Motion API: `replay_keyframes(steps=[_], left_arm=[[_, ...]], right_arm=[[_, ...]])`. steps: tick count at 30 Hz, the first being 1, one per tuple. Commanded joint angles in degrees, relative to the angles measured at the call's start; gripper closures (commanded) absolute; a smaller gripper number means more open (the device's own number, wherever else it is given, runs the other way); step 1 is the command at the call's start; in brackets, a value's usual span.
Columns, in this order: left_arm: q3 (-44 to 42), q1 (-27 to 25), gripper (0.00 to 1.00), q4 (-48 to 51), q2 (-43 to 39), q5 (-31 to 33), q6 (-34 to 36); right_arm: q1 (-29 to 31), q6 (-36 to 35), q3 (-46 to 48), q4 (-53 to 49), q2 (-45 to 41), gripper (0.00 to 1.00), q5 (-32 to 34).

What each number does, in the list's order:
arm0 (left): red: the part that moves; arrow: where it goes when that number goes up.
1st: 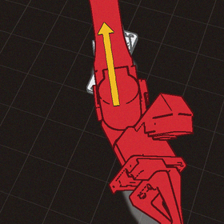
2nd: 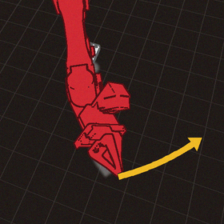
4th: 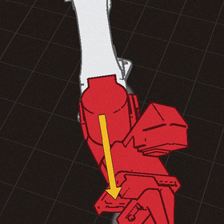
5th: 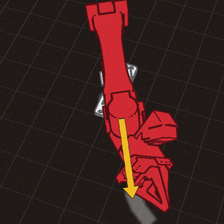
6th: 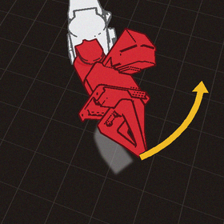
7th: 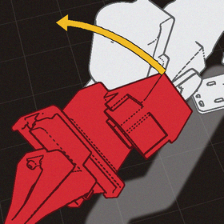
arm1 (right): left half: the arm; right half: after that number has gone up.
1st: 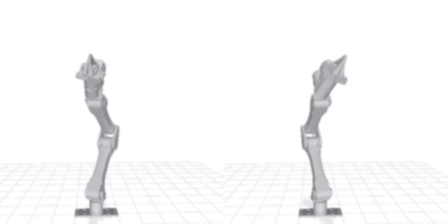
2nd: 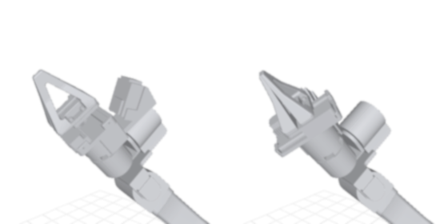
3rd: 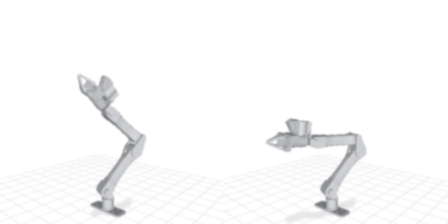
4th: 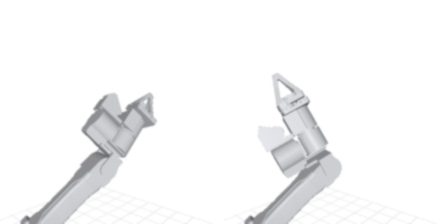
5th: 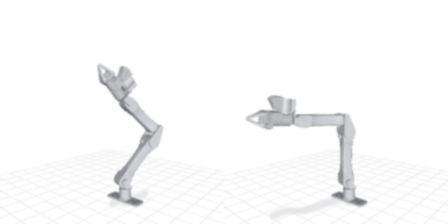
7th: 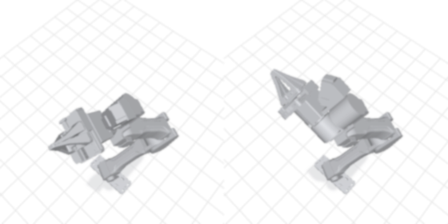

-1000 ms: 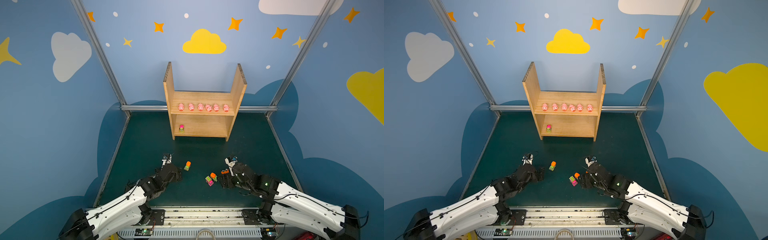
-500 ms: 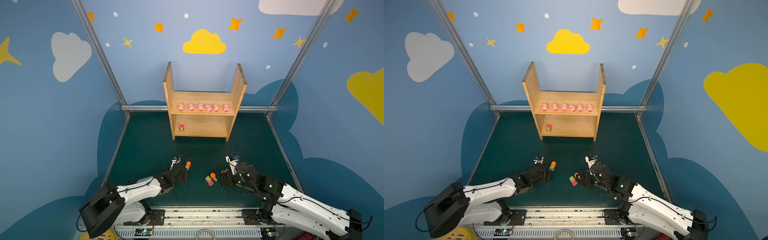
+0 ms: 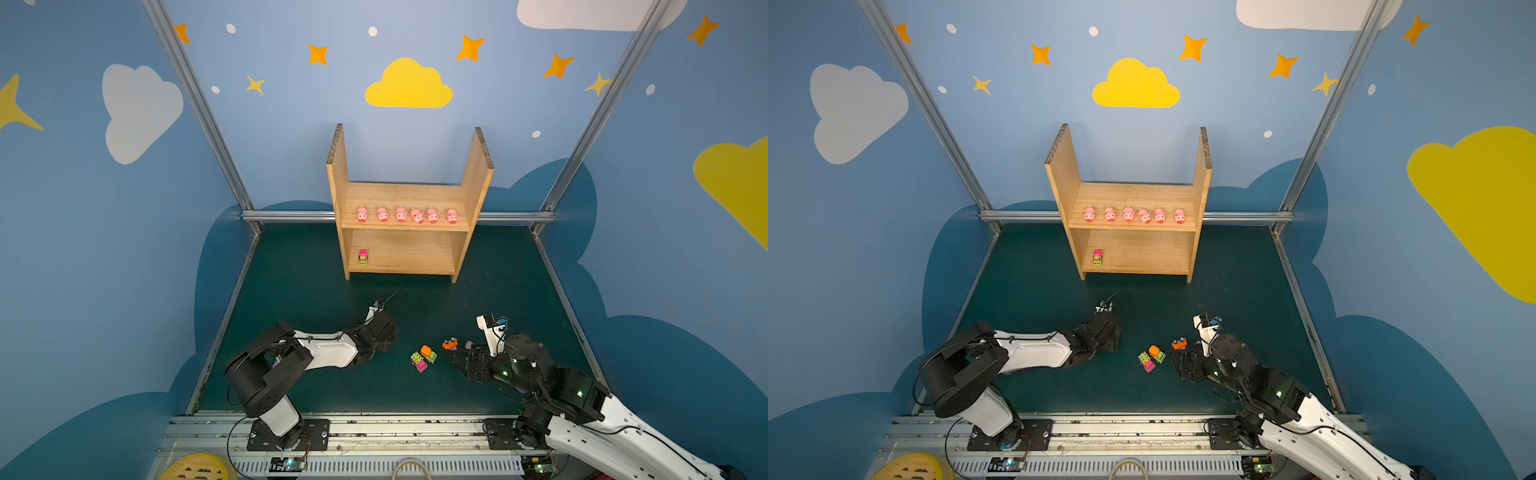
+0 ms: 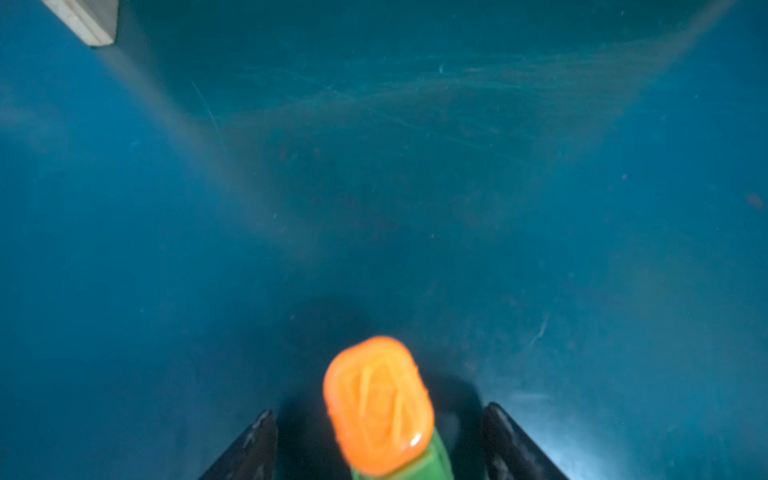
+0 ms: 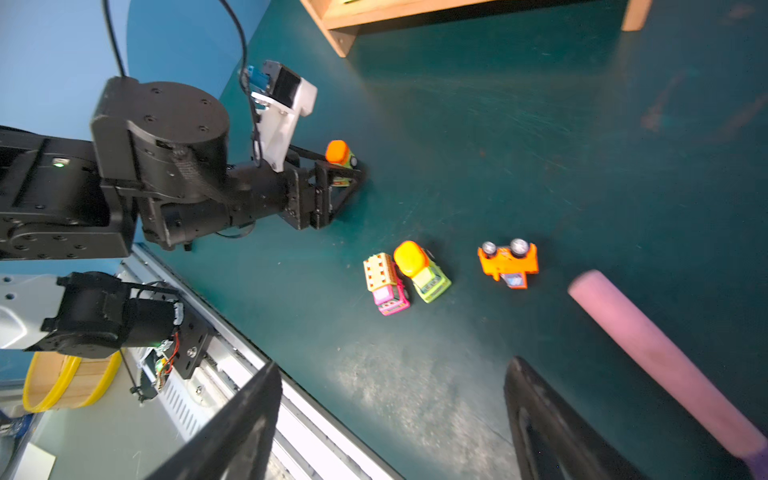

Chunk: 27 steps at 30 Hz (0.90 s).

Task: Place and organize the plastic toys onto the shelf
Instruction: 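Lower the left gripper onto the orange-topped green truck and close it, then lift the orange-topped truck with the left gripper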

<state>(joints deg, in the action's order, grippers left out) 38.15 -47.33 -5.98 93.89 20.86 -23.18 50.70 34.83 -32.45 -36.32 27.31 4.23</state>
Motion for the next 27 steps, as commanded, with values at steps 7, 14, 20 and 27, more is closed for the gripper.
replay_keyframes(steps=[7, 14, 20, 27], left_arm=[[3.72, -1.49, 0.28, 6.25, 0.89, 4.12, -4.16], [0.30, -2.46, 0.36, 2.06, 0.95, 8.73, -6.55], [-2.45, -3.79, 0.37, -6.76, 3.00, 12.62, -7.45], [-0.48, -4.66, 0.44, -10.28, 6.71, 15.17, -6.63]], right_arm=[[-3.05, -2.11, -1.68, -4.48, -0.79, 0.17, -2.56], [-3.14, -1.08, -0.86, -4.06, -1.07, 0.17, -3.09], [-3.13, -0.85, -0.68, -4.95, -1.52, 0.17, -2.76], [-3.23, -0.20, -0.29, -6.44, -3.04, 0.17, -1.94]])
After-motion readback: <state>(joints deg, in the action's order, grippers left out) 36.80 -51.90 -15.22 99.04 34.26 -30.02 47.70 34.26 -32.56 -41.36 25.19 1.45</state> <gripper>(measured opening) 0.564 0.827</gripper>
